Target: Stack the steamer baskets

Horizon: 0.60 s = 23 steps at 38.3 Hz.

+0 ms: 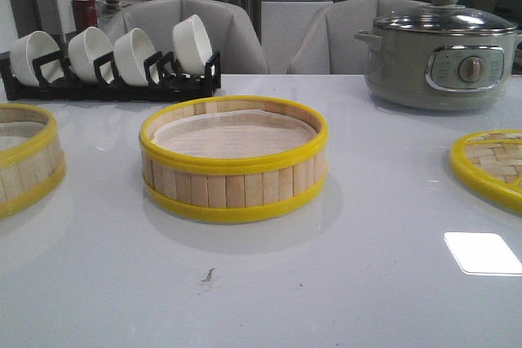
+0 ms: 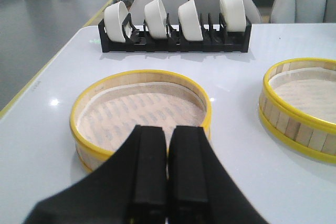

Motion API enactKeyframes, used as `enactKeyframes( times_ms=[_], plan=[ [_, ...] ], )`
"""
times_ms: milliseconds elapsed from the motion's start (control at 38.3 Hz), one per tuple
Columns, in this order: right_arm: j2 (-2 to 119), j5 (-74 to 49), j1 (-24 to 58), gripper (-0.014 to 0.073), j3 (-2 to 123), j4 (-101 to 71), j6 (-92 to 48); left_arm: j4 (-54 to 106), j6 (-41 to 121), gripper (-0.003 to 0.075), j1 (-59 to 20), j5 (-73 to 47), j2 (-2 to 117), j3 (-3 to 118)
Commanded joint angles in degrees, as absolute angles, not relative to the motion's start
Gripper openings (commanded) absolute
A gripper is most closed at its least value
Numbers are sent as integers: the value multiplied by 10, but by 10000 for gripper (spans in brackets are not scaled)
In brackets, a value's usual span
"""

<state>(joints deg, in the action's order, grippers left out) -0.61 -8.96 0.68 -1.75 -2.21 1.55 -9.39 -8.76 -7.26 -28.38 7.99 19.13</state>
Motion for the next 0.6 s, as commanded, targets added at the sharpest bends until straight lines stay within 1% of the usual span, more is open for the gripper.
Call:
enactKeyframes(
  times_ms=[0, 131, 235, 287, 392, 574],
  plan=[
    [-18, -41, 3, 55, -9, -15, 14, -132, -86, 88, -96, -318, 166, 324],
    [-18, -41, 3, 55, -9, -15, 14, -168, -86, 88, -117, -402, 287, 513],
    [-18, -41, 3, 55, -9, -15, 14, -193, -86, 88, -122, -440, 386, 637],
    [-18, -41, 3, 55, -9, -15, 14, -200, -85, 88, -122, -452, 425, 678],
    [-18, -41, 3, 55, -9, -15, 14, -204, -84, 88, -122, -486, 498, 735],
    [-18, -41, 3, 55, -9, -15, 14, -193, -84, 88, -122, -507, 549, 738]
  ],
)
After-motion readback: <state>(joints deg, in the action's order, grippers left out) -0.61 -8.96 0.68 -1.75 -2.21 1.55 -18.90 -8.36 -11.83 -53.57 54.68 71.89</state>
